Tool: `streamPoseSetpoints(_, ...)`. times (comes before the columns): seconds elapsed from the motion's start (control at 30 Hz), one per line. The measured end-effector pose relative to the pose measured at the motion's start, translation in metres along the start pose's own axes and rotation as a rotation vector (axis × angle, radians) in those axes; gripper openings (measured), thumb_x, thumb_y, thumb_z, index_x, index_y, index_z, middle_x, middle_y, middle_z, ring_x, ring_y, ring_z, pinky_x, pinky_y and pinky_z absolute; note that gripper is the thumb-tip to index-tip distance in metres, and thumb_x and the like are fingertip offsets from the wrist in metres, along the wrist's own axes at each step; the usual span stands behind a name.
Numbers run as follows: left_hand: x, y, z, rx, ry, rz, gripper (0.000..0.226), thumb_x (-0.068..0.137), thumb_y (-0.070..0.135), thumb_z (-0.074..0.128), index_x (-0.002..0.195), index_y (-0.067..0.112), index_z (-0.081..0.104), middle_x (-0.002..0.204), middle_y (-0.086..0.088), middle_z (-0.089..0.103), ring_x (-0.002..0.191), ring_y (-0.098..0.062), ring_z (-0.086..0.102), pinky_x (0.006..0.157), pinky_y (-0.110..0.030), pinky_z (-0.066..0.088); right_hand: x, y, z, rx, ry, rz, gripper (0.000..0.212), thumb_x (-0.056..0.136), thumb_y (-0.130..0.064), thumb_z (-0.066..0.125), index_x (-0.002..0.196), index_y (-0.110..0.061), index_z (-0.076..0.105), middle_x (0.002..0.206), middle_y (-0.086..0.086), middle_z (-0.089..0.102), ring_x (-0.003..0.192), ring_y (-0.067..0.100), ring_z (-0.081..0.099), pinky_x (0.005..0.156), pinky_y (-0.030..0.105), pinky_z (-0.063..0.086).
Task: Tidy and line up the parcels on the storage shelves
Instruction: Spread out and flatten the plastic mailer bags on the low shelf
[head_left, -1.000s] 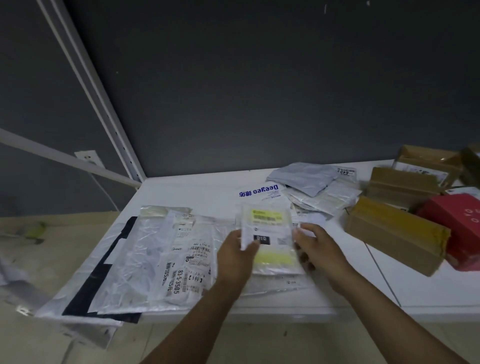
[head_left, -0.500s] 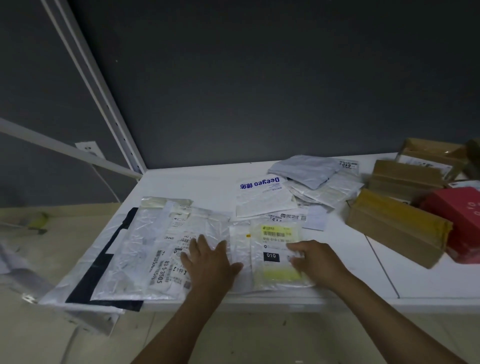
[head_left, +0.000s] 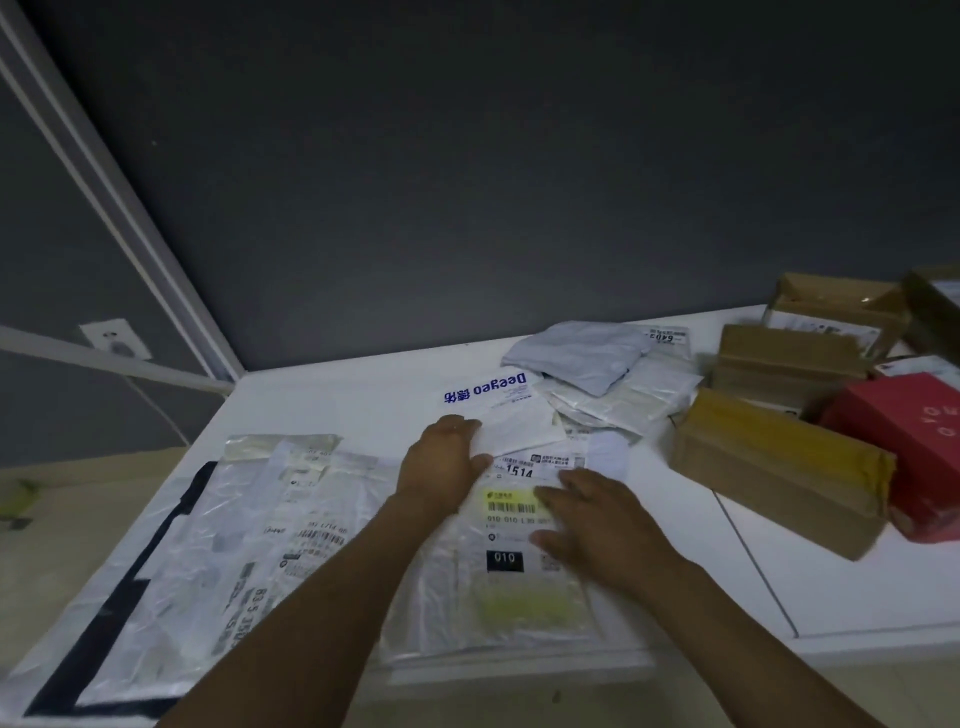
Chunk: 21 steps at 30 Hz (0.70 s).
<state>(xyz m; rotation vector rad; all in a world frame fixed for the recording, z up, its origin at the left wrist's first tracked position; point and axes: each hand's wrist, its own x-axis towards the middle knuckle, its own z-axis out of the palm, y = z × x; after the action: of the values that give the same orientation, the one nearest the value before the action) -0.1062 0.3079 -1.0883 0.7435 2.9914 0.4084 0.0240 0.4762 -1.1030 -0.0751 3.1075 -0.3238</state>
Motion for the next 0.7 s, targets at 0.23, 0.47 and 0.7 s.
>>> streamPoseSetpoints(0.23,0.028,-0.013,0.015,0.293,-0.049,0.058,0.037,0.096,0.045,0.047,0.114,0.013,0.055,0.107,-0.01,0.062,0.097,-0.025,0.057,0.074,-0.032,0.039,0.009,0.006,0.008,0.031,0.088,-0.05,0.056,0.095,-0.057,0.04,0.141,-0.026,0.045,0.146,0.004,0.042,0.136,0.02,0.035,0.109,0.03,0.024)
streamPoseSetpoints(0.47,0.0,-0.011,-0.003,0.262,0.374,0.055,0.014,0.093,0.014,0.053,0.096,0.013,0.067,0.08,-0.006,0.068,0.071,-0.028,0.062,0.057,-0.028,0.04,0.006,0.004,0.007,0.041,0.128,-0.053,0.052,0.094,-0.055,0.044,0.135,-0.022,0.052,0.141,0.004,0.047,0.132,0.021,0.04,0.107,0.031,0.028)
streamPoseSetpoints(0.7,-0.071,0.025,-0.047,-0.339,0.844,-0.03,0.017,0.1,0.022,0.05,0.102,0.02,0.067,0.085,0.015,0.062,0.074,-0.004,0.056,0.061,-0.019,0.04,-0.007,-0.012,-0.016,0.553,0.265,0.151,0.067,0.089,-0.043,0.064,0.148,-0.029,0.033,0.153,-0.006,0.033,0.137,0.012,0.033,0.108,0.025,0.027)
